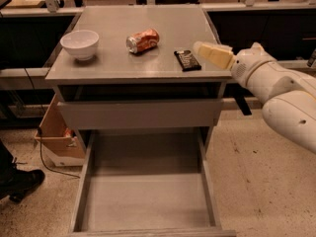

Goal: Pick rxbar chocolate from middle drawer and place on counter

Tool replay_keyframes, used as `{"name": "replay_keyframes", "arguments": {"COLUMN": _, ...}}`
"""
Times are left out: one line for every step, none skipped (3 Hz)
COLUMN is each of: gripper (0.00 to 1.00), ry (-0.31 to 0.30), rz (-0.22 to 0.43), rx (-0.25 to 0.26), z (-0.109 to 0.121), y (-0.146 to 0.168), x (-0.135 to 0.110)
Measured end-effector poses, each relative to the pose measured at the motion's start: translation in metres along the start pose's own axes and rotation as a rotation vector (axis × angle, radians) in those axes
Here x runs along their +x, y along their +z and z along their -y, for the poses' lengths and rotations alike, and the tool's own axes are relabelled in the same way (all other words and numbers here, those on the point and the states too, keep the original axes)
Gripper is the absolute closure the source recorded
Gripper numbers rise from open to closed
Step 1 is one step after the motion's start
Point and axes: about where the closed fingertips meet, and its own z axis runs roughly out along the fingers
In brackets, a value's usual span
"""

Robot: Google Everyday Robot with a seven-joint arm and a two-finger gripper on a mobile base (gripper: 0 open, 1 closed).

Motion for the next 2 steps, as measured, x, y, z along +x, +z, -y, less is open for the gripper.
{"name": "replay_keyframes", "arguments": {"gripper": 0.0, "ry": 0.091, "rz": 0.126, "rx": 0.02, "z": 0.054, "y": -0.016, "x": -0.024}}
{"name": "replay_keyframes", "arguments": {"gripper": 0.0, "ry": 0.112, "rz": 0.213, "rx": 0.026, "z": 0.088, "y": -0.029, "x": -0.054}}
